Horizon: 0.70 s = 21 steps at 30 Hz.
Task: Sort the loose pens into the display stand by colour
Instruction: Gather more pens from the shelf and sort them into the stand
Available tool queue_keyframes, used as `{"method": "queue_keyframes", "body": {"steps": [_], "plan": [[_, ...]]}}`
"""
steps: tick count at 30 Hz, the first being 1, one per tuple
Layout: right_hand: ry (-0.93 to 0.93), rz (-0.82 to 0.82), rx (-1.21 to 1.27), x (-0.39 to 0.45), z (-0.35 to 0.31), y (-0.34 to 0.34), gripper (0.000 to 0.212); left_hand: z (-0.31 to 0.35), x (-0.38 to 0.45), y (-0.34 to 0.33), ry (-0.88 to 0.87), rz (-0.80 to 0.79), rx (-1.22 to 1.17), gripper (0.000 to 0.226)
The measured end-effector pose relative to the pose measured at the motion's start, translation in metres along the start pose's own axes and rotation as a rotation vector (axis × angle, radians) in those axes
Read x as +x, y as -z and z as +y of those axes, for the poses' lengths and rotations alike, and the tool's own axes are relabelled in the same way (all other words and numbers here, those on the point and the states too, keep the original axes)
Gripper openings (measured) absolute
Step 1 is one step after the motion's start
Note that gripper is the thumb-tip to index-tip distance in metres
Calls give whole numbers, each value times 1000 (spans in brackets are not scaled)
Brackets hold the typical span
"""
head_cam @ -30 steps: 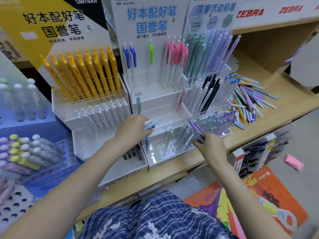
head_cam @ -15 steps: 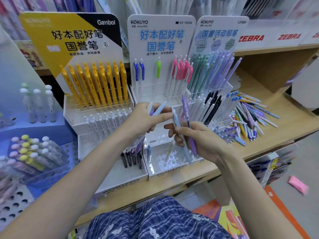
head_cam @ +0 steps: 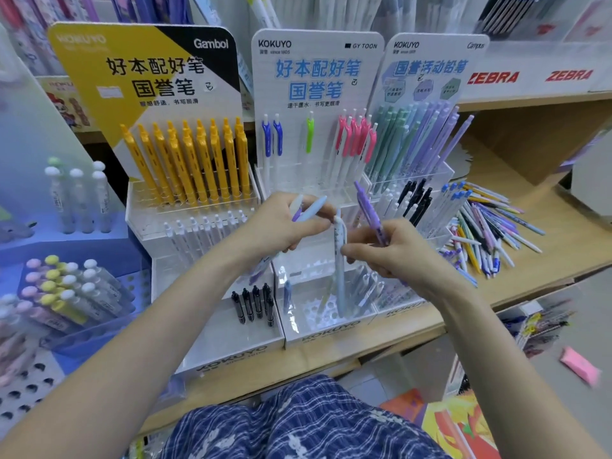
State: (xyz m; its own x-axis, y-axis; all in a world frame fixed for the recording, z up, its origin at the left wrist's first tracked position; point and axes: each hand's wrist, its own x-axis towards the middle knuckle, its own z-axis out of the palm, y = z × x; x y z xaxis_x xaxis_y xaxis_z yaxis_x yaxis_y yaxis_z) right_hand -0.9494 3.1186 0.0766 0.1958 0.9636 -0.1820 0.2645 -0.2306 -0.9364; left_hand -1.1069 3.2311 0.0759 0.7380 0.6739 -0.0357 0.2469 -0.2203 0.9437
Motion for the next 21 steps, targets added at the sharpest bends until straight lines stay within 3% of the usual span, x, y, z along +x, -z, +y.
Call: {"method": "queue_keyframes", "body": {"steps": [2,3,5,11,16,21], "plan": [[9,121,-105,-8,9,11,8,-14,6,-2,-21,-2,366,9],[6,198,-176,-12,19,18,9,-22,9,-3,-11,5,574,20],[-20,334,-331,-21,44,23,12,-43,11,-7,46,-2,758,40],[-76,688,-382,-33,111,-11,15,-72,14,-19,95,-60,953,6],[-17,815,-330,-32,125,-33,14,-76,15,-19,50,-27,1027,14],[-1,813,-349,-25,137,-46,10,-79,13,-20,18,-29,1022,27]]}}
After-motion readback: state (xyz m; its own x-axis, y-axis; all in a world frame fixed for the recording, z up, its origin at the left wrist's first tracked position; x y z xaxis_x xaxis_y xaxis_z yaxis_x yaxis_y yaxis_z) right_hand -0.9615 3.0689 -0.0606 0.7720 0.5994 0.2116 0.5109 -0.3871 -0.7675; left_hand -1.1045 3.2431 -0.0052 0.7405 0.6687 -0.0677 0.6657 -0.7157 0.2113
